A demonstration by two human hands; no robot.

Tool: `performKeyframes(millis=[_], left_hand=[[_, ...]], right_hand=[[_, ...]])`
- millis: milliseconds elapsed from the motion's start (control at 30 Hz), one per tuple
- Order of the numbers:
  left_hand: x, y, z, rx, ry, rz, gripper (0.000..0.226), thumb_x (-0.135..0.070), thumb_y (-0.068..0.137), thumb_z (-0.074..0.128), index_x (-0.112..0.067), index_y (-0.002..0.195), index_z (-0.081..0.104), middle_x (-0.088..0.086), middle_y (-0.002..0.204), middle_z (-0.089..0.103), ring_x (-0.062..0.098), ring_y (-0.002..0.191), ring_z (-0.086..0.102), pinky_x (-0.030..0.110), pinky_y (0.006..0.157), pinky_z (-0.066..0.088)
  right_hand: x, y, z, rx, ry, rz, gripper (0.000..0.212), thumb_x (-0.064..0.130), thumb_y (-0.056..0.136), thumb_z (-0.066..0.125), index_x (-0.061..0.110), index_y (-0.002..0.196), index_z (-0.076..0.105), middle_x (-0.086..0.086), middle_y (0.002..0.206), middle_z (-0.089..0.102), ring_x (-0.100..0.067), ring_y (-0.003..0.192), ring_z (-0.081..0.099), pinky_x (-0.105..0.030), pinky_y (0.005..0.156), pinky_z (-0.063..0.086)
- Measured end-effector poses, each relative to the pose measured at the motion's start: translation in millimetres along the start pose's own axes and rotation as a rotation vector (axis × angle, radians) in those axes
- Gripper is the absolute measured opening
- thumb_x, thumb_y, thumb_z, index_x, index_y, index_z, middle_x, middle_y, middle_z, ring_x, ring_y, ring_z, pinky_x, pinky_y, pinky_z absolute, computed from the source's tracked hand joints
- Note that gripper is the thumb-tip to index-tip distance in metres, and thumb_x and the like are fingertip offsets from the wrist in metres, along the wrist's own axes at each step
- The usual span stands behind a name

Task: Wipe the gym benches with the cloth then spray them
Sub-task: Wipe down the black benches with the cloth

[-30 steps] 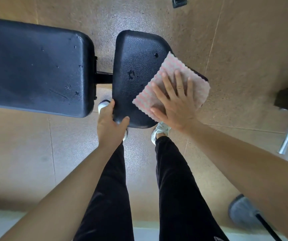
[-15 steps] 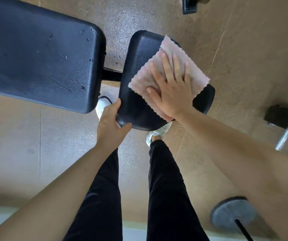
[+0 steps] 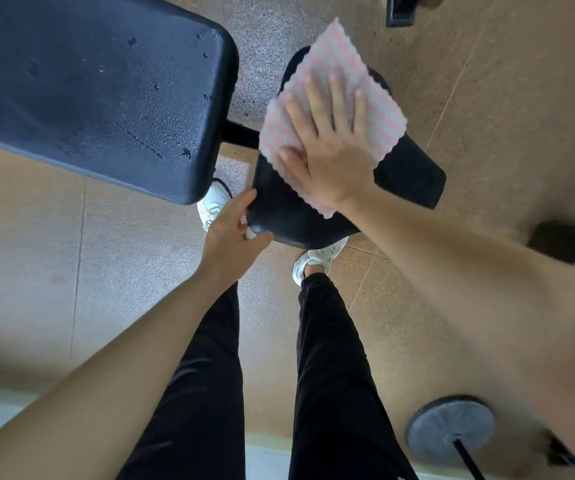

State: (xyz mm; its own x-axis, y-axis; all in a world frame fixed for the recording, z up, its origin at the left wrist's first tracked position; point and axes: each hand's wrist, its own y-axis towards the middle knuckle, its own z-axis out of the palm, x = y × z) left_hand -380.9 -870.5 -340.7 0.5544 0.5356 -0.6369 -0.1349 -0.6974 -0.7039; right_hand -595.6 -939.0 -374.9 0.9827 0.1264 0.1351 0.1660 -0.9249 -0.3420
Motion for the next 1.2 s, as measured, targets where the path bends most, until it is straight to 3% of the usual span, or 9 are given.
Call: performKeyframes(millis=[200, 467, 567, 667, 800, 867, 933, 1067, 1200], left_hand=[[-1.6, -8.4, -19.7, -0.051, 0.025, -0.037, 0.053, -0.007, 0.085, 0.076, -0.035, 0.128, 0.064, -0.036, 0.11, 0.061, -0.004, 0.104, 0.061, 0.022, 0.096, 0.051], [6.9, -20.3, -22.5, -0.266, 0.113, 0.056, 0.035, -0.002, 0.084, 0.063, -0.019, 0.113, 0.073, -0.005, 0.106, 0.074, 0.014, 0.096, 0.068, 0.032, 0.087, 0.058], [3.0, -24.5, -5.5, -0.338, 0.219, 0.266, 0.031, -0.006, 0.086, 0.063, -0.013, 0.115, 0.073, 0.001, 0.108, 0.072, 0.017, 0.097, 0.067, 0.03, 0.081, 0.056], [-3.5, -26.4, 20.7, -0.363, 0.294, 0.371, 0.033, -0.014, 0.087, 0.062, -0.012, 0.118, 0.071, 0.005, 0.117, 0.071, 0.022, 0.108, 0.065, 0.033, 0.081, 0.056], [-8.2, -20.2, 56.1, -0.176, 0.497, 0.348, 0.066, -0.032, 0.092, 0.066, -0.024, 0.154, 0.046, 0.006, 0.163, 0.037, 0.029, 0.15, 0.034, 0.048, 0.11, 0.046], [-6.3, -11.2, 64.2, -0.088, 0.64, 0.314, 0.08, -0.045, 0.093, 0.066, -0.03, 0.161, 0.029, 0.006, 0.172, 0.011, 0.031, 0.159, 0.009, 0.059, 0.121, 0.029], [-6.9, -3.2, 65.7, -0.1, 0.666, 0.265, 0.085, -0.051, 0.093, 0.066, -0.031, 0.163, 0.021, 0.004, 0.173, 0.003, 0.029, 0.159, 0.002, 0.059, 0.12, 0.032], [-23.0, 22.0, 50.0, -0.133, 0.469, 0.09, 0.084, -0.046, 0.095, 0.065, -0.04, 0.162, 0.015, -0.004, 0.173, 0.008, 0.022, 0.155, 0.023, 0.047, 0.107, 0.046], [-38.0, 59.4, 26.4, -0.104, 0.211, 0.079, 0.084, -0.044, 0.089, 0.069, -0.039, 0.161, 0.025, -0.012, 0.143, 0.057, 0.017, 0.127, 0.058, 0.038, 0.108, 0.047]], right_hand=[[38.6, -59.6, 27.0, 0.057, 0.012, -0.096, 0.073, 0.061, 0.102, 0.032, 0.022, 0.163, 0.018, -0.009, 0.17, 0.011, -0.04, 0.156, 0.007, -0.063, 0.122, 0.005], [66.5, -90.7, 23.9, 0.134, 0.221, -0.238, 0.078, 0.041, 0.096, 0.049, 0.021, 0.163, 0.016, -0.004, 0.171, 0.009, -0.031, 0.158, -0.001, -0.05, 0.127, -0.001], [48.7, -92.7, 5.2, 0.069, 0.447, -0.145, 0.076, 0.026, 0.095, 0.056, 0.013, 0.162, 0.021, -0.008, 0.17, 0.017, -0.027, 0.157, 0.012, -0.047, 0.127, 0.012], [22.7, -104.9, -7.4, -0.106, 0.451, 0.1, 0.07, 0.024, 0.09, 0.064, 0.015, 0.155, 0.039, -0.002, 0.161, 0.038, -0.025, 0.142, 0.038, -0.045, 0.113, 0.032], [-9.5, -122.3, -3.5, -0.086, 0.293, 0.361, 0.067, 0.031, 0.088, 0.065, 0.021, 0.151, 0.045, -0.004, 0.16, 0.039, -0.029, 0.142, 0.037, -0.05, 0.109, 0.035], [-20.8, -130.2, 1.9, 0.011, 0.208, 0.423, 0.073, 0.038, 0.09, 0.067, 0.024, 0.155, 0.037, -0.007, 0.166, 0.028, -0.033, 0.15, 0.028, -0.054, 0.114, 0.032], [-26.4, -135.4, 5.9, 0.07, 0.167, 0.409, 0.079, 0.042, 0.09, 0.069, 0.024, 0.157, 0.032, -0.007, 0.168, 0.022, -0.034, 0.153, 0.023, -0.055, 0.118, 0.03], [-25.7, -135.0, 6.5, 0.078, 0.192, 0.414, 0.083, 0.04, 0.09, 0.07, 0.024, 0.159, 0.029, -0.007, 0.169, 0.018, -0.035, 0.154, 0.019, -0.058, 0.121, 0.026], [-24.2, -135.0, 6.2, 0.071, 0.2, 0.438, 0.085, 0.04, 0.087, 0.073, 0.025, 0.159, 0.03, -0.006, 0.169, 0.019, -0.034, 0.154, 0.021, -0.058, 0.12, 0.028]])
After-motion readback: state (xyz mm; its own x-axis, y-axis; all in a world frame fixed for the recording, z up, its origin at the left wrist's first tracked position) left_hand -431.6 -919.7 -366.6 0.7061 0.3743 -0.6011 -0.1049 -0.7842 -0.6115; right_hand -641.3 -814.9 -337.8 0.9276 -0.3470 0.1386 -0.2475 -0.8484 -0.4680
